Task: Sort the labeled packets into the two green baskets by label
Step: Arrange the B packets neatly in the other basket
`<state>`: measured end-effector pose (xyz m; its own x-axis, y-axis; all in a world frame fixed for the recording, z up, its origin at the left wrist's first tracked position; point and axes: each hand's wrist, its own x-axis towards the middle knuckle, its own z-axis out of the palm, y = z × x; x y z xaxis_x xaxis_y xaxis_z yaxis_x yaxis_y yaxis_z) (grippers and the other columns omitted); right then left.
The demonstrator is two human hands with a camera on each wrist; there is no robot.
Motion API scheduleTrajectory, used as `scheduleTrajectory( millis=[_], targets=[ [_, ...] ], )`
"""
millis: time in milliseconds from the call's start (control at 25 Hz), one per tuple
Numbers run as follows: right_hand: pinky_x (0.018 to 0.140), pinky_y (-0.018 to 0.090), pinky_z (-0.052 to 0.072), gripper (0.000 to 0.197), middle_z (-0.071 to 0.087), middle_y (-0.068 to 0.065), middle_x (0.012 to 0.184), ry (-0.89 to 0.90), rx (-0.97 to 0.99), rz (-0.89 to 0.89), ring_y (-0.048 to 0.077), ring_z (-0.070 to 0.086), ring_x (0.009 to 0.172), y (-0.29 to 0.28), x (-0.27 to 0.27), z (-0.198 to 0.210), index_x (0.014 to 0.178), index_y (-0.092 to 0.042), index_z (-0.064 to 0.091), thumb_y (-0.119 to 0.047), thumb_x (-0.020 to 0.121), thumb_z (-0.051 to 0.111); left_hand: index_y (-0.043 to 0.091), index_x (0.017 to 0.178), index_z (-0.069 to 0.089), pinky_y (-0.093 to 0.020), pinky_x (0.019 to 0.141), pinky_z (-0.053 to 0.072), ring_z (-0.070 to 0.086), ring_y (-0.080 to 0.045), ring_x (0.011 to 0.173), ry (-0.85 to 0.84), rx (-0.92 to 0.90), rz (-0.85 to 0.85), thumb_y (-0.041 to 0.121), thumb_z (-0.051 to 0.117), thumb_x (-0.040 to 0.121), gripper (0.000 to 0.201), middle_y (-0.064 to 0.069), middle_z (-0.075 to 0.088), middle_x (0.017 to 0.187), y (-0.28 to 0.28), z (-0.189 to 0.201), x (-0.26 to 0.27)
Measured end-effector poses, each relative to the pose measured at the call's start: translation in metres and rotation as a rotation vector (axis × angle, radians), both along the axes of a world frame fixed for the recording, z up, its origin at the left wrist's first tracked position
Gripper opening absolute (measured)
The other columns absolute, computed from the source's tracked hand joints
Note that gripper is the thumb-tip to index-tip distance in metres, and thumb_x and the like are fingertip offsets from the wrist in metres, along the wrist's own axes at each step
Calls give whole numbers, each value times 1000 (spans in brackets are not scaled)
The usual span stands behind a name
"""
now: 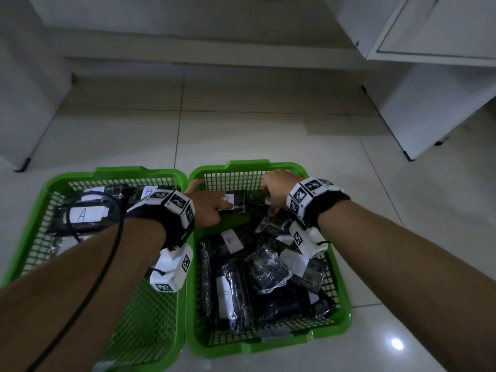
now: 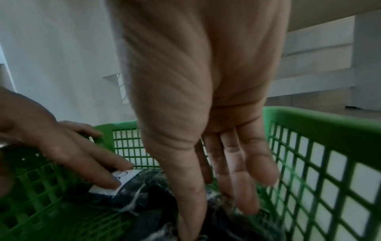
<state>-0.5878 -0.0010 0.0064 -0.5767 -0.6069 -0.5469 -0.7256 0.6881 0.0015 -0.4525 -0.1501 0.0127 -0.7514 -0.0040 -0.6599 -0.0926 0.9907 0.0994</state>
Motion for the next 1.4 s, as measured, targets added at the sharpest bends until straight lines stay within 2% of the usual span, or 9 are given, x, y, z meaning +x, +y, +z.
scheduleTrajectory(
  millis=[80,200,320,520,680,1080,1240,1320,1400],
  targets=[
    [69,30,46,47,62,6,96,3,-14,-10,25,59,84,-2,0,0,94,-13,61,-25,65,95,42,152,25,-42,115,-22,1,-8,151,13,8,13,26,38,99,57,4,4,165,-1,-2,0],
    [64,30,47,44,59,2,81,61,22,19,25,61,78,1,4,8,75,-15,54,-24,63,95,41,152,27,-40,116,-21,2,-8,151,31,-1,21,28,38,98,56,3,4,165,0,-4,2],
    [68,32,46,15,64,10,94,213,-17,179,30,66,91,2,12,9,92,-8,63,-6,83,75,41,151,27,-41,117,-18,4,-9,151,48,-50,4,30,36,100,54,4,4,165,2,-5,2],
    [69,30,41,19,58,7,92,145,-110,173,25,61,87,-1,11,1,107,-8,64,1,91,59,40,149,31,-45,118,-13,14,-12,150,71,-82,-19,32,31,102,48,2,13,164,6,-5,1],
    [74,31,43,22,63,14,107,119,-97,177,30,64,101,-4,17,-3,110,-5,63,4,93,53,40,152,25,-49,117,-16,3,-14,152,26,-105,-36,37,30,101,51,0,2,166,6,-5,0],
    [84,32,48,22,66,16,116,53,-84,-12,32,65,106,9,18,-3,112,-3,68,-1,92,59,40,151,27,-53,119,-10,1,-14,152,4,-142,-83,40,31,101,50,3,2,165,2,-15,-2],
    [70,30,57,27,72,7,96,-50,-27,-5,24,69,87,27,18,-1,97,-11,76,-14,72,85,40,152,25,-46,120,-10,1,-9,151,38,-101,-26,40,33,101,51,7,3,165,4,-14,-1],
    [69,31,52,50,67,6,101,-29,52,72,25,66,92,36,27,-2,104,-12,71,-22,61,95,38,152,25,-45,120,-11,2,-9,151,41,-89,-20,38,36,100,53,5,3,165,5,-11,-1],
    [65,28,44,49,62,4,96,6,44,110,25,63,88,41,33,-4,97,-14,66,-22,58,95,37,152,24,-44,119,-12,2,-9,151,40,-76,-11,37,38,100,54,5,3,165,6,-7,-2]
  ],
)
